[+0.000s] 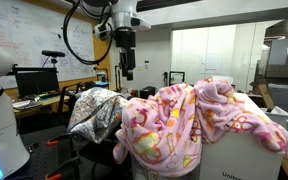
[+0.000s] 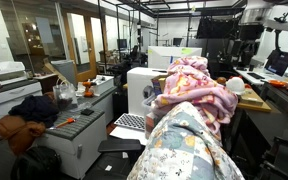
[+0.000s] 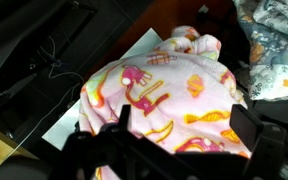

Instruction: Pile the blue blanket on top of the pink blanket

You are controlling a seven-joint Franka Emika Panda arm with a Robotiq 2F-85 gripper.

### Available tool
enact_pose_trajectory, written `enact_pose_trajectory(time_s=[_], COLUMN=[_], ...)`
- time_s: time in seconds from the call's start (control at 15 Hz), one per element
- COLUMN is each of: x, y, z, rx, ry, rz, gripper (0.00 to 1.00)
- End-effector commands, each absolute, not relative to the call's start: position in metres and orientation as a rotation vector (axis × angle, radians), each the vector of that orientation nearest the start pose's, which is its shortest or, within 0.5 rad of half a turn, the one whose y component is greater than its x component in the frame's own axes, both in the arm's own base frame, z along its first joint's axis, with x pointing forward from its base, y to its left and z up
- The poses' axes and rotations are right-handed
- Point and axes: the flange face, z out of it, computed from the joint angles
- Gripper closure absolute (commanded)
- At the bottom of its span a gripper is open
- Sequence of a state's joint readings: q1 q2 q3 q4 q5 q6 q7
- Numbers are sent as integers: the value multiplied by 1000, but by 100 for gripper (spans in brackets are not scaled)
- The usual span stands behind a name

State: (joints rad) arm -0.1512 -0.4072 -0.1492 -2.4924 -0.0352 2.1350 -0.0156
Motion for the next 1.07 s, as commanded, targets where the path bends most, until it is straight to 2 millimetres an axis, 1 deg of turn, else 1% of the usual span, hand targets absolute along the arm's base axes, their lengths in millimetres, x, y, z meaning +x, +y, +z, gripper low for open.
enact_pose_trajectory(time_s=[0.0, 0.27, 0.67, 1.0], x=[398, 400, 403, 408], y=[-114, -98, -65, -39], z=[440, 440, 438, 432], rx=[-3101, -3107, -3109, -3077], ry=[395, 384, 387, 359], rz=[-69, -54, 3, 23], gripper=[0, 0, 0, 0])
